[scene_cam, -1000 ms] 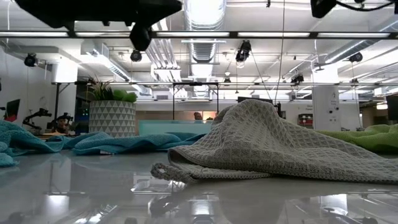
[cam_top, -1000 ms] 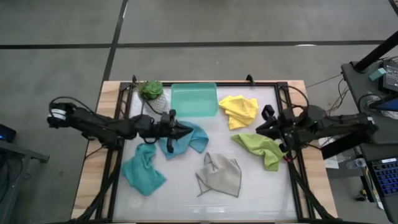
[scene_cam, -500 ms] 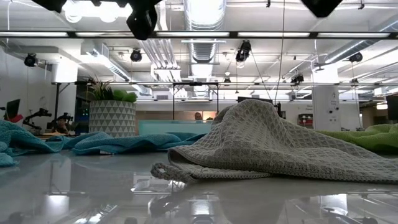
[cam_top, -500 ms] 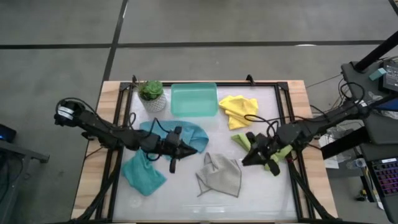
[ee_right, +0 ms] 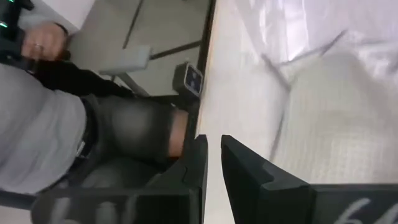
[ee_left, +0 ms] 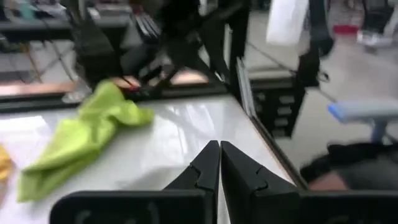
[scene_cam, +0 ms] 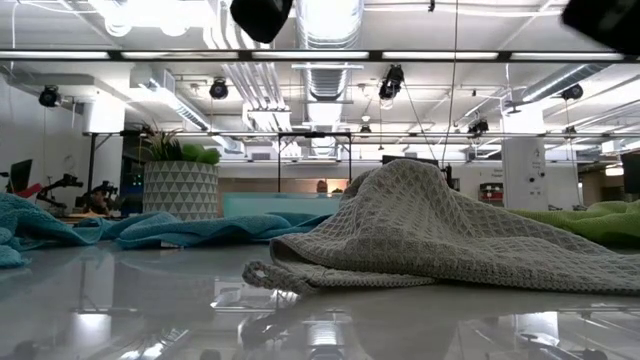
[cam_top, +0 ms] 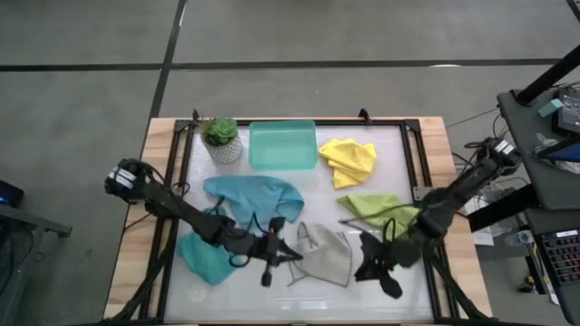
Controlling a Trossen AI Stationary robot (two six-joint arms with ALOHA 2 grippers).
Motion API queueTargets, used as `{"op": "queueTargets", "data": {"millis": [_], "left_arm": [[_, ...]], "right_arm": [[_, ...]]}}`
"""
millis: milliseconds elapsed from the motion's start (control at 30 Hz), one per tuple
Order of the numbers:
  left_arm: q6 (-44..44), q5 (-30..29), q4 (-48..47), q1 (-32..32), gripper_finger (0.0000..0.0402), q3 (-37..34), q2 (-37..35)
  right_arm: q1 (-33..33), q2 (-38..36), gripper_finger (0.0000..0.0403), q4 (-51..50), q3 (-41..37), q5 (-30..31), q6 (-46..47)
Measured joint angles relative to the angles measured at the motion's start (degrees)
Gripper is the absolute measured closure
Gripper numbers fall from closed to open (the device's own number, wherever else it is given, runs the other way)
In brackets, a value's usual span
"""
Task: Fold microfiber towels
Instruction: Fold the gray microfiber cloth
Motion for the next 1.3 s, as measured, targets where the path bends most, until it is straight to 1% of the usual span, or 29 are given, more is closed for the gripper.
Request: {"op": "queueTargets", "data": {"millis": [100,200,300,433,533,600,700,800,900,1000,1167,1300], "left_arm": [[-0.1,-0.6,-7.5,-1.7,0.0402,5.3,2.4],[-0.4,-3.1,-17.6,-3.5,0.0402,10.9,4.4],[-0.1,-4.8,-25.7,-4.7,0.0402,15.7,6.3],[-0.4,-4.9,-31.4,-5.2,0.0402,19.7,8.1],[-0.9,-4.5,-31.7,-6.1,0.04,20.2,9.2],[-2.3,-4.4,-31.7,-6.8,0.0392,20.0,9.7],[-4.0,-5.7,-31.8,-7.7,0.037,19.6,10.2],[-4.1,-6.0,-31.9,-7.8,0.0339,19.5,11.0],[-5.9,-7.5,-31.7,-7.8,0.0302,19.5,11.3],[-6.5,-9.8,-31.8,-7.8,0.0265,19.4,11.4],[-6.5,-11.0,-31.7,-7.8,0.0218,19.4,11.3],[-6.6,-11.0,-31.7,-7.8,0.0206,19.4,11.3]], "right_arm": [[4.1,3.4,0.0365,0.5,1.6,3.5,1.4],[7.1,6.9,0.0365,-0.3,4.2,6.4,1.4],[9.0,9.6,0.0365,-3.6,7.7,9.0,0.2],[10.4,14.1,0.0365,-13.2,12.8,14.1,-3.1],[10.7,17.4,0.0365,-18.5,16.3,18.9,-5.9],[10.7,19.8,0.0365,-20.0,18.5,20.2,-7.6],[10.6,23.7,0.0365,-22.2,21.0,21.2,-10.3],[10.2,27.3,0.0365,-24.1,23.2,22.8,-9.9],[8.5,30.7,0.0361,-24.8,24.3,21.9,-9.0],[6.5,32.9,0.0343,-24.8,24.6,19.0,-8.7],[3.5,34.7,0.0281,-24.9,23.7,15.3,-6.3],[2.2,35.1,0.0229,-24.2,22.9,13.8,-6.2]]}}
